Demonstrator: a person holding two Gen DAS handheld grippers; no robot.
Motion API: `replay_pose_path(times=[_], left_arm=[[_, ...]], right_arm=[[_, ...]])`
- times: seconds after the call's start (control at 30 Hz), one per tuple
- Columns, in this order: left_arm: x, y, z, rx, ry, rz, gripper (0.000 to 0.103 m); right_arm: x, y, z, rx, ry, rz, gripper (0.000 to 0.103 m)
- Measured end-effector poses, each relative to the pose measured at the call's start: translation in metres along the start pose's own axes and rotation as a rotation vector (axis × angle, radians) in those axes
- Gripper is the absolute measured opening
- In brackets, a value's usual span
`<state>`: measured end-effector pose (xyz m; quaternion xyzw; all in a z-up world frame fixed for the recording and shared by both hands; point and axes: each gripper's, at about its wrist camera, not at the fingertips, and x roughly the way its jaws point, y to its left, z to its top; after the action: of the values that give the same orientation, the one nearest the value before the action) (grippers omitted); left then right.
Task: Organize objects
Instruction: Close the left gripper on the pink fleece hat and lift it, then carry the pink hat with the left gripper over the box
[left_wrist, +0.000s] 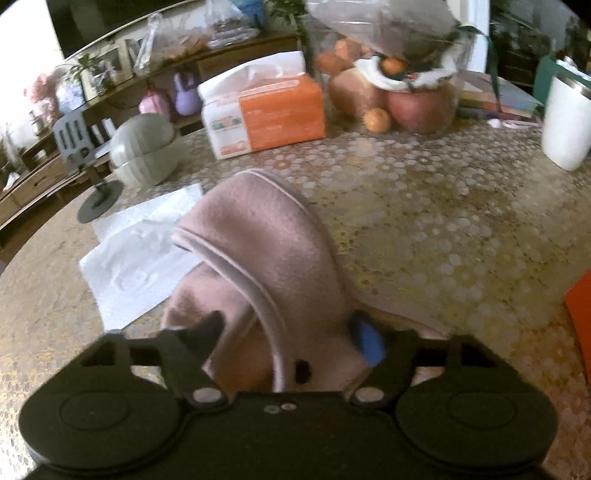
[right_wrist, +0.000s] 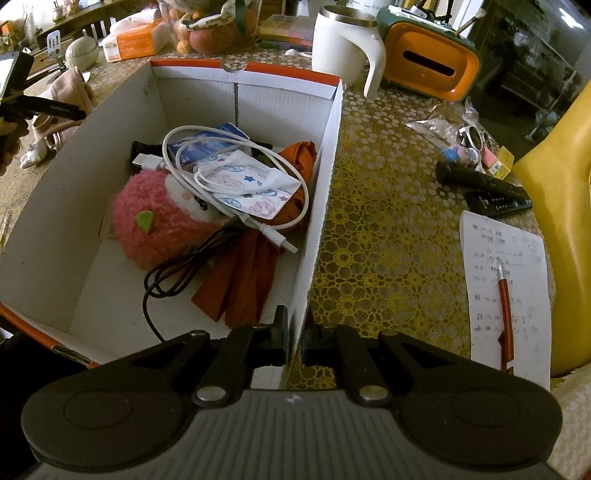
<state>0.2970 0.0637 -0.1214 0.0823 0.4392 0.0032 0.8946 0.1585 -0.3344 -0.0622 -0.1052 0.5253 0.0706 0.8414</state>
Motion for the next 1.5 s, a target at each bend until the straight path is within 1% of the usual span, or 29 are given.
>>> replay_pose_path(times=[0.03,0.07,0.17,0.2,0.27,0.33,0.5,0.67,1.07,1.27,1.5], left_arm=[[-0.002,-0.003,0.001,0.011,-0.007,0.003,0.047],[-0.003,-0.006,0.001,0.027,-0.008,0.01,0.037],[-0.007,-0.014,0.002,0.071,-0.018,0.025,0.025],[-0.009,-0.014,0.003,0.073,-0.02,0.022,0.023],[-0.014,-0.011,0.003,0.064,-0.027,0.009,0.016],[-0.021,-0.007,0.005,0.049,-0.035,-0.002,0.013],[-0.049,0.0,0.01,0.03,-0.075,-0.021,0.011],[-0.088,0.008,0.017,0.01,-0.135,-0.06,0.01],[-0.189,-0.006,0.025,0.089,-0.245,-0.145,0.01],[-0.24,-0.031,0.033,0.151,-0.31,-0.226,0.01],[-0.289,-0.076,0.038,0.227,-0.365,-0.356,0.01]], right_arm=[[0.0,0.0,0.0,-0.001,0.0,0.0,0.006],[0.0,0.0,0.0,0.0,0.0,0.0,0.006],[0.0,0.0,0.0,-0.005,-0.002,-0.001,0.006],[0.0,0.0,-0.001,-0.006,-0.002,-0.003,0.006],[-0.001,0.001,-0.001,-0.007,-0.004,-0.004,0.006],[-0.001,0.001,-0.001,-0.007,-0.006,-0.005,0.006],[-0.002,0.002,-0.003,-0.01,-0.014,-0.008,0.006],[-0.003,0.004,-0.003,-0.017,-0.024,-0.016,0.006],[-0.003,0.006,-0.005,-0.016,-0.049,-0.028,0.006],[-0.003,0.006,-0.005,-0.015,-0.056,-0.028,0.006],[-0.003,0.006,-0.005,-0.02,-0.065,-0.017,0.006]])
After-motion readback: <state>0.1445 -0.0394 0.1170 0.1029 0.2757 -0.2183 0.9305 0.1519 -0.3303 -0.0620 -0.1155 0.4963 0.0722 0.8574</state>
